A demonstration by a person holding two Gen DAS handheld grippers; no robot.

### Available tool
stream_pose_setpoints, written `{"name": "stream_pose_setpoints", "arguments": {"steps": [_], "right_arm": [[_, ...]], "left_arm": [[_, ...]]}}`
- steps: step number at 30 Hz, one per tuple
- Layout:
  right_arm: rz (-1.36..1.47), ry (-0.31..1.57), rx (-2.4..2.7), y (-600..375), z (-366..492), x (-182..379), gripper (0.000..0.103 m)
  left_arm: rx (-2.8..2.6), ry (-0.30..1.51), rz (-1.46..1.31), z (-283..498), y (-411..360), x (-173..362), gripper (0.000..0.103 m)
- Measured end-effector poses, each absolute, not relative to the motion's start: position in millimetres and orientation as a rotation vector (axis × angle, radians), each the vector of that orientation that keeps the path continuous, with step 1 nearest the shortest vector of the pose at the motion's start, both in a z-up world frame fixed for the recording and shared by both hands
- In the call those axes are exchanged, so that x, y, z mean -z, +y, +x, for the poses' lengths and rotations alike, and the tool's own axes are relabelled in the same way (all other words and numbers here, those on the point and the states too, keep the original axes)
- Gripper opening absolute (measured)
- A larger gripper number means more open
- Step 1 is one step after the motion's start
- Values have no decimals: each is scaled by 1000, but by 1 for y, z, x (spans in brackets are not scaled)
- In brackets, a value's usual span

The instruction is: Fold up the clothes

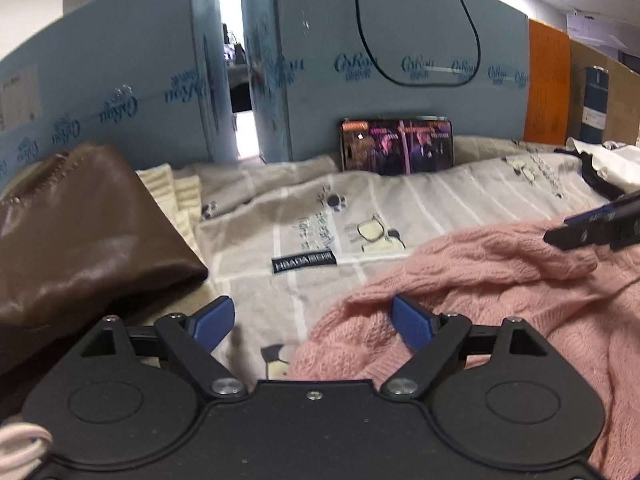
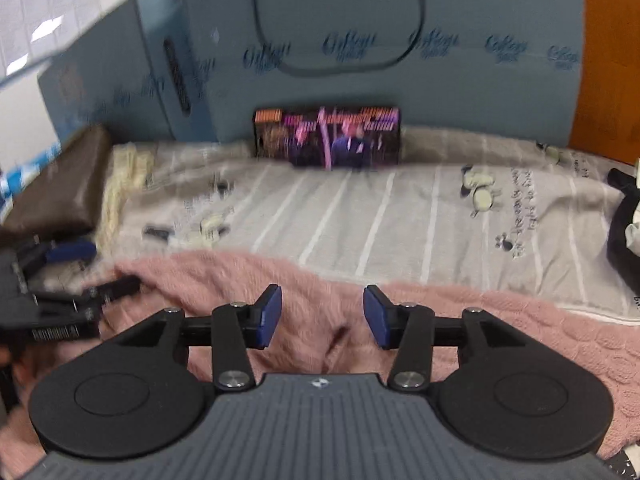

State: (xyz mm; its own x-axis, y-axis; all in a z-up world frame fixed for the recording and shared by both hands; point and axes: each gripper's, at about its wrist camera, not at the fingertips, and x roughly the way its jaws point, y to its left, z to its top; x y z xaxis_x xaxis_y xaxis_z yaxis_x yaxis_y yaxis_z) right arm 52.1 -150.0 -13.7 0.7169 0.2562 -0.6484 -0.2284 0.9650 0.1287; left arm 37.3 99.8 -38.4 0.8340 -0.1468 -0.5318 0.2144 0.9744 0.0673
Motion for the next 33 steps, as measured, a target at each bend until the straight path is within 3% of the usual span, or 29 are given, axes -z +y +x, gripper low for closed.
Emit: {"name": "stream_pose_setpoints", "arguments": {"steps": [4,10,14,22,23,24,25,33], "right_arm": [[77,744,-275,-153,56,24,43],[249,657,-325,-193,17,-9,43],[353,686,-393,-214,-18,-13,43],[294,814,-457,-189,-36,20,43],[263,816,-469,-181,-39,24,39],[212,795,-456,-175,-42,23,21],[222,798,-457,-175,-43,22,16],[422,635,-524,-204,-89,-28,13]], "left_arm": [[197,507,134,30,99,35,86],[257,352,66,0,103,9,88],[321,325,74,-38,96,3,90],[414,350,46,-115,94,14,91],[419,358,42,-122,94,16,91],[422,365,38,-129,93,19,91],[416,373,37,-133,93,21,91],[423,341,-37,-137,84,21,91]]}}
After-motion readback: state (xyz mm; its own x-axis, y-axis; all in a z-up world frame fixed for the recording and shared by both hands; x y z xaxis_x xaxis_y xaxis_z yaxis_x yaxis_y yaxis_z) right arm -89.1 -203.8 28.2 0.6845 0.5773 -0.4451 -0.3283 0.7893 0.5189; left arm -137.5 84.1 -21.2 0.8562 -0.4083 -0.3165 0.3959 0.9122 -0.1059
